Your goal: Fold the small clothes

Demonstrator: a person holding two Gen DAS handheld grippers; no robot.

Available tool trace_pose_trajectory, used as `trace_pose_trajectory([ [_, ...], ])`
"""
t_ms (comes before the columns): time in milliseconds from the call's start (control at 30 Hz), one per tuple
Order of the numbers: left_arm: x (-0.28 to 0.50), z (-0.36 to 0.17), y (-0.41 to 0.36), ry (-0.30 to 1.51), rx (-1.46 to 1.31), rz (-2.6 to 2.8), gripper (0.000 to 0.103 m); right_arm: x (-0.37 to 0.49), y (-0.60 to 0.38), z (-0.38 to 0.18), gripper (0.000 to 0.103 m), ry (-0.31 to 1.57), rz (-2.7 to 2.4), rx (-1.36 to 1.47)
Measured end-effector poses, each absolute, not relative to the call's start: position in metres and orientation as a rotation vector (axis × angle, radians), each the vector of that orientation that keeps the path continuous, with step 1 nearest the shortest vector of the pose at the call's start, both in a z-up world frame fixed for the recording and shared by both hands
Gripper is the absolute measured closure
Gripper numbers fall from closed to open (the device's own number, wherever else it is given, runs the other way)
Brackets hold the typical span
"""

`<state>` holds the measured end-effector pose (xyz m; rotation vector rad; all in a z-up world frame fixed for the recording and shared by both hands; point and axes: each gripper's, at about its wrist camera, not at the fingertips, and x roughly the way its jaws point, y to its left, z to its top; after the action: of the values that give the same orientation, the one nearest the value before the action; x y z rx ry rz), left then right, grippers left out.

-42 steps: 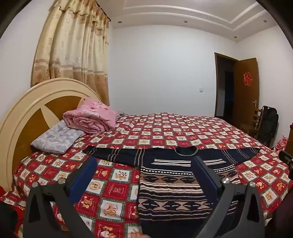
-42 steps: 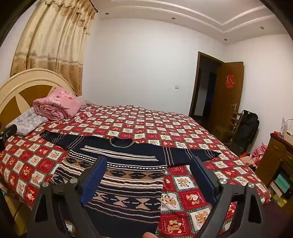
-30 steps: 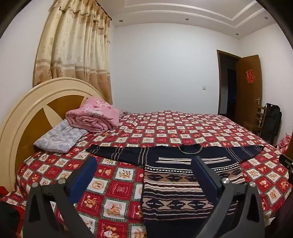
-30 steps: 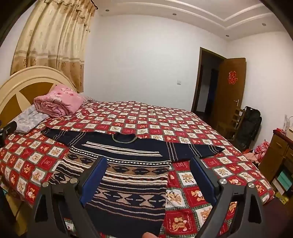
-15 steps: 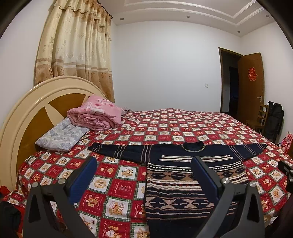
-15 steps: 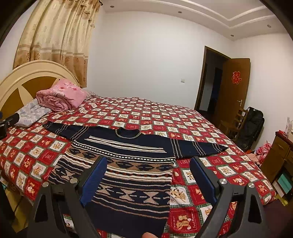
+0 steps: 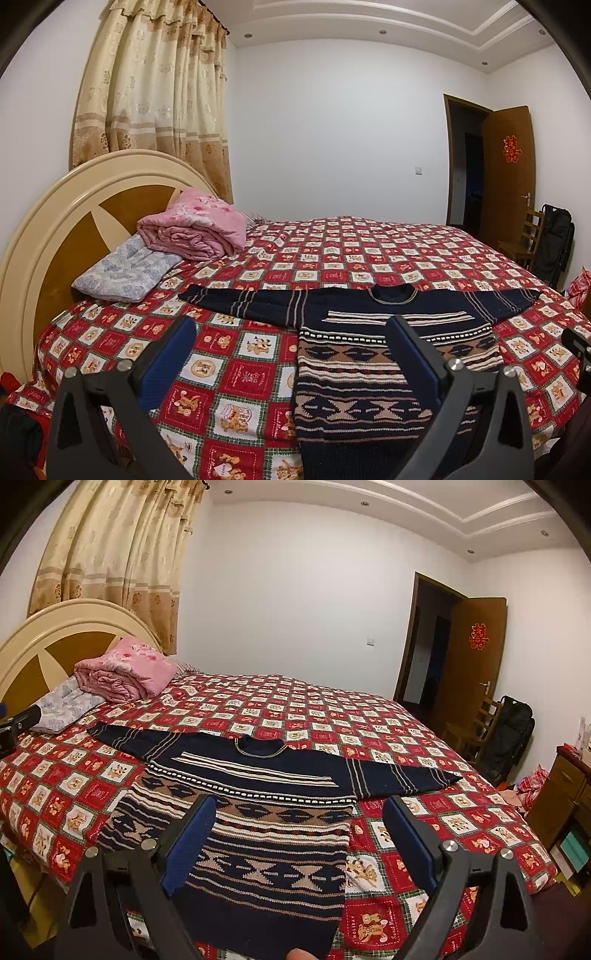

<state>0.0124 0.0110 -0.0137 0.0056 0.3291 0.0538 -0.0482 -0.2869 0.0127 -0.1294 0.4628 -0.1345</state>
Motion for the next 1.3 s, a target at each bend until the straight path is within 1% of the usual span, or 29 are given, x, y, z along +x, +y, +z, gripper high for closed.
trace_pose_trajectory([
  [1300,0.0123,-0.0137,0.0107,0.333,0.008,0.052,0.000,-0.0475,-0.2836,0.0088,0.011,0.473,-0.125,-0.132],
])
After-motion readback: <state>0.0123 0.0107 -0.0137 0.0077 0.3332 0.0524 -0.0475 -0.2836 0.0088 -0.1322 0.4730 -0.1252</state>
